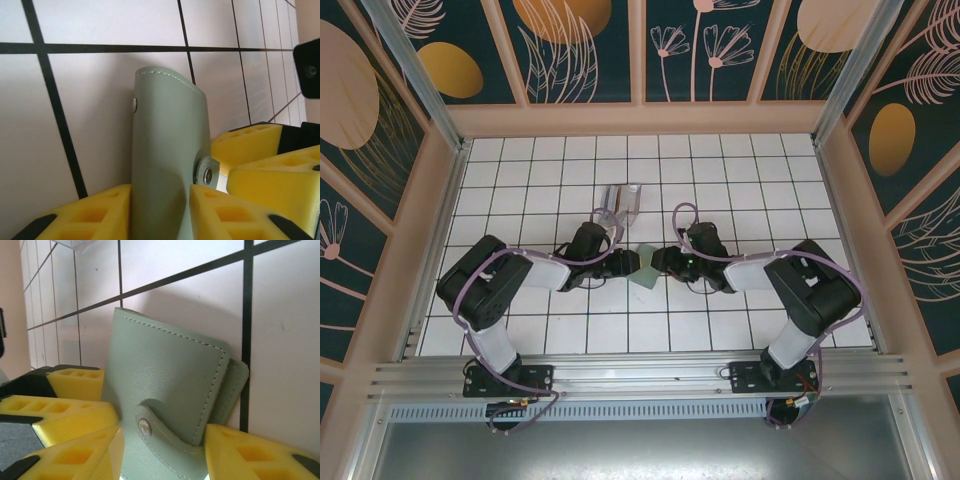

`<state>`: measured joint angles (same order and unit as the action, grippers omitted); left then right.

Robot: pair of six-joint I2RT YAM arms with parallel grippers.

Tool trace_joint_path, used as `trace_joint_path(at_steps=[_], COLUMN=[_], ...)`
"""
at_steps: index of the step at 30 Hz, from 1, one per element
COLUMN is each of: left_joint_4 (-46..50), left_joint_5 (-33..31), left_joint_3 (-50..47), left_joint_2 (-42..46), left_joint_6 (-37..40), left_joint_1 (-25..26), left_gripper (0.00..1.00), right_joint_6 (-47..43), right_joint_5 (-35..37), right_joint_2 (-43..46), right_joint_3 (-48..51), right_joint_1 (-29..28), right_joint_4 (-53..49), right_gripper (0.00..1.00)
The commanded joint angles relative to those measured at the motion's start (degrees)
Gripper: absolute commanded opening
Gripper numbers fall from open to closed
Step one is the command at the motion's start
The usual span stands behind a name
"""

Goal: Put the credit cards into the card holder
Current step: Pick up the card holder from the center of the table, then open the button on the card holder.

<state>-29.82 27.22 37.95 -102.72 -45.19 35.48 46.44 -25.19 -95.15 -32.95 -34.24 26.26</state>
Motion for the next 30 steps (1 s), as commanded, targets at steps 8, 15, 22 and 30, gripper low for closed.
trace_joint_path(at_steps=[8,15,22,30], left_joint_4=[5.82,3.62,1.28,-5.96], left_joint_5=[-2.07,-3.41,-3.49,0.72], left_joint_3=[0.39,-0.22,-0.77,-2.07], left_joint_2=[4.15,8.26,8.85,9.88], left_joint_6=[-3.53,-7.43,-8.74,-11.01], left_joint_1=[1.23,1.17,1.17,1.21], left_gripper=[0.05,0.0,0.0,0.0], right_joint_6=[-2.84,-10.59,-8.3,-10.65], right_joint_5=[2.91,14.77,16.01,21.87], right_joint_2=[0.22,7.84,6.98,-0.03], right_joint_3=[0.05,-4.14,-6.22,-11.05], right_joint_1=[-0.42,-6.64,-8.6,-10.28], right_joint_4=[2.78,-14.13,-14.85,-17.01], right_gripper=[0.45,0.46,0.42,0.41])
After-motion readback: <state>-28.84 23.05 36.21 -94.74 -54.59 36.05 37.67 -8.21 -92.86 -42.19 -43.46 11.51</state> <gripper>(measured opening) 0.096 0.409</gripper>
